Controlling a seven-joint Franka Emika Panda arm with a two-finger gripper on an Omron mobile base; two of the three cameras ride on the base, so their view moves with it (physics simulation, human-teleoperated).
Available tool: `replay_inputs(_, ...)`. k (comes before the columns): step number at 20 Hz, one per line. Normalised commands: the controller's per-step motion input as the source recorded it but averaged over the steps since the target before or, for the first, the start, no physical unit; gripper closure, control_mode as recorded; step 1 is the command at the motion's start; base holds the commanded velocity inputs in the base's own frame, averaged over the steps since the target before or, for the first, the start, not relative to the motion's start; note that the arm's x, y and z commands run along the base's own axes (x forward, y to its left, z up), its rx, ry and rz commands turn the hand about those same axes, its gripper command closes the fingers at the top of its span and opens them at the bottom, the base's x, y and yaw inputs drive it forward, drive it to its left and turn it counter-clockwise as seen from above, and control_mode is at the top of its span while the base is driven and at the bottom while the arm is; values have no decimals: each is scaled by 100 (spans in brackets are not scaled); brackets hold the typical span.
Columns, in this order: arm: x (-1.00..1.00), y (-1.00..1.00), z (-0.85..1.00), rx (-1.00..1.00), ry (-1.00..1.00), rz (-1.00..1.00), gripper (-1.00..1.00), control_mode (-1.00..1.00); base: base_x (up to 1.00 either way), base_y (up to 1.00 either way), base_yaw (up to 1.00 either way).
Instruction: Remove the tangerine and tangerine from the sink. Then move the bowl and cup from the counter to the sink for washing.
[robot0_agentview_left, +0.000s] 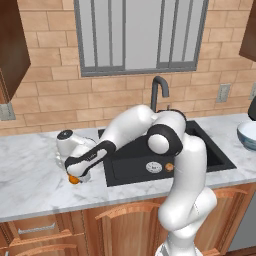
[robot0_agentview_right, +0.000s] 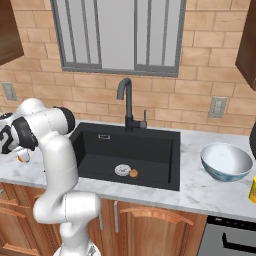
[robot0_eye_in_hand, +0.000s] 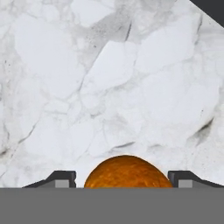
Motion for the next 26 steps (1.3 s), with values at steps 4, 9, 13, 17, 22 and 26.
replay_inputs(4,0,0,-7,-2,0,-3,-100,-100,0,0,0)
replay_inputs(9,1,0,1,-3,0,0,-100,-100,0,0,0)
replay_inputs(13,1,0,10,-3,0,0,-100,-100,0,0,0)
replay_inputs(17,1,-5,14,-1,0,0,-100,-100,0,0,0)
replay_inputs(22,0,-4,23,0,0,0,-100,-100,0,0,0)
replay_inputs(26,0,-8,23,0,0,0,-100,-100,0,0,0)
